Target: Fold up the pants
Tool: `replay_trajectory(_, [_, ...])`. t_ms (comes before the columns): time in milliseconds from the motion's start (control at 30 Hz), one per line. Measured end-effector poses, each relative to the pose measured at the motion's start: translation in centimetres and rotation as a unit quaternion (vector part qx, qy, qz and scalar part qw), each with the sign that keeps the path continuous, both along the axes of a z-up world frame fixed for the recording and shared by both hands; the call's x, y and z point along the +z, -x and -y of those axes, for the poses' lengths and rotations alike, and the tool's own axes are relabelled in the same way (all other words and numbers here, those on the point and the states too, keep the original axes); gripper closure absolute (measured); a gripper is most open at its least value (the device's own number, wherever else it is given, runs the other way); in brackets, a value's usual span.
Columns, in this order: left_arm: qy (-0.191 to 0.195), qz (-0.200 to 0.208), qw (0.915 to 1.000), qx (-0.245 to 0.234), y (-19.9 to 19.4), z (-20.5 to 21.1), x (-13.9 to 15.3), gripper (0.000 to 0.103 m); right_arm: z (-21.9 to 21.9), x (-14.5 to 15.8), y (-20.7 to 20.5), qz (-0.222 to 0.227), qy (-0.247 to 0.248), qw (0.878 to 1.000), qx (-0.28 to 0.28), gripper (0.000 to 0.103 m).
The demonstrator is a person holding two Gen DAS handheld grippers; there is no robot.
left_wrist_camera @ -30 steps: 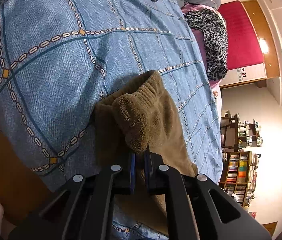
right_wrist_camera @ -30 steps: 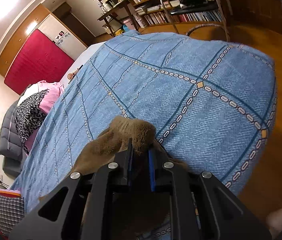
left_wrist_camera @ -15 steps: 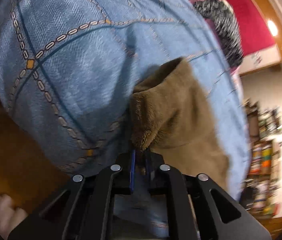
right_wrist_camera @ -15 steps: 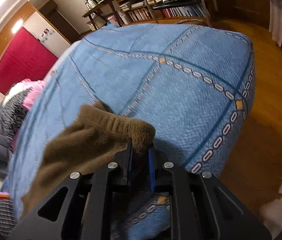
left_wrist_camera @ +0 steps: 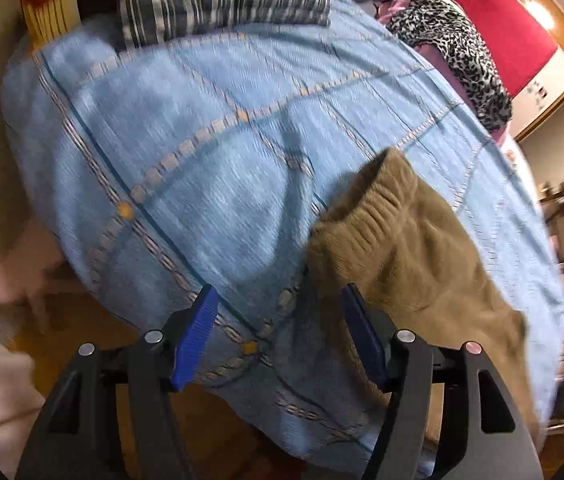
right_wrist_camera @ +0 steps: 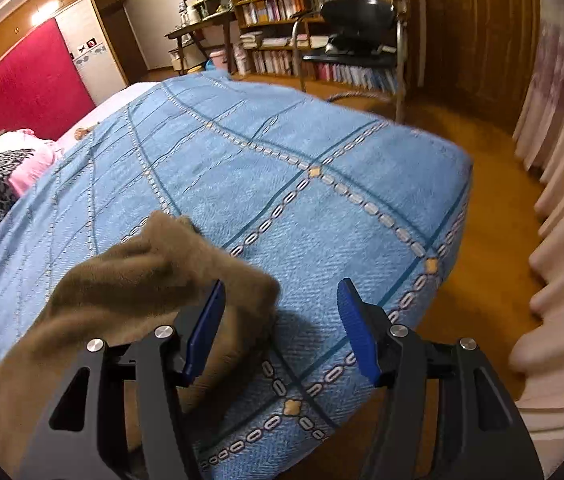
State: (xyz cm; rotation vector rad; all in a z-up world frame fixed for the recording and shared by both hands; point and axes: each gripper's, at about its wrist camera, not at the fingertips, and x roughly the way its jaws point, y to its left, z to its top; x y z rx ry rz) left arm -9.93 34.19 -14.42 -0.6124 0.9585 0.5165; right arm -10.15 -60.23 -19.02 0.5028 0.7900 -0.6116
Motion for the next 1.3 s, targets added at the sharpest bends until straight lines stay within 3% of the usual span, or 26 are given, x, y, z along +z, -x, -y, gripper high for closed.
replay_trajectory(167, [-0.047,0.016,0.9988,0.005,-0.3,1.1,2.3,0.039,-0.1,1.2,0.1,0.015,0.021,1.000,0.001,0.043])
replay_trajectory(333, [-0.087,0.052,0.9927,-0.065,-3.9,6.1,4.3,0.039,-2.2,2.0,-3.1,0.043,0.024,0.997,0.054,0.043])
replay_trajectory(433, [-0.071,0.070,0.9887,-0.112,-6.6,9.2,4.2,0.039,-3.8,2.1,-5.4,0.048,0.025,0.995,0.086,0.043])
replay_trajectory(533, [-0.034,0.073,0.9829,-0.165,-9.9,12.7,2.6,0.039,-5.2,1.7,-7.8,0.046,0.016,0.991,0.121,0.043])
replay_trajectory(667, [-0.020,0.068,0.9758,-0.207,-13.0,15.8,-0.1,0.039,-6.7,0.4,-10.9,0.025,0.018,0.985,0.171,0.043])
replay_trajectory(833, [-0.021,0.043,0.9775,-0.205,-14.7,16.4,-3.6,0.039,-5.9,-1.9,-13.3,-0.002,0.014,0.985,0.173,0.043])
replay_trajectory(967, [-0.035,0.031,0.9761,-0.212,-14.7,16.1,-5.5,0.039,-4.0,-3.6,-14.2,0.001,-0.026,0.986,0.164,0.046])
replay_trajectory(1167, [-0.063,0.018,0.9746,-0.214,-15.2,17.0,-5.7,0.039,-4.2,-4.3,-14.2,-0.009,-0.007,0.985,0.173,0.046])
replay_trajectory(1300, [-0.055,0.013,0.9758,-0.211,-15.4,17.6,-4.8,0.038,-3.7,-2.8,-12.2,0.031,-0.037,0.985,0.163,0.046])
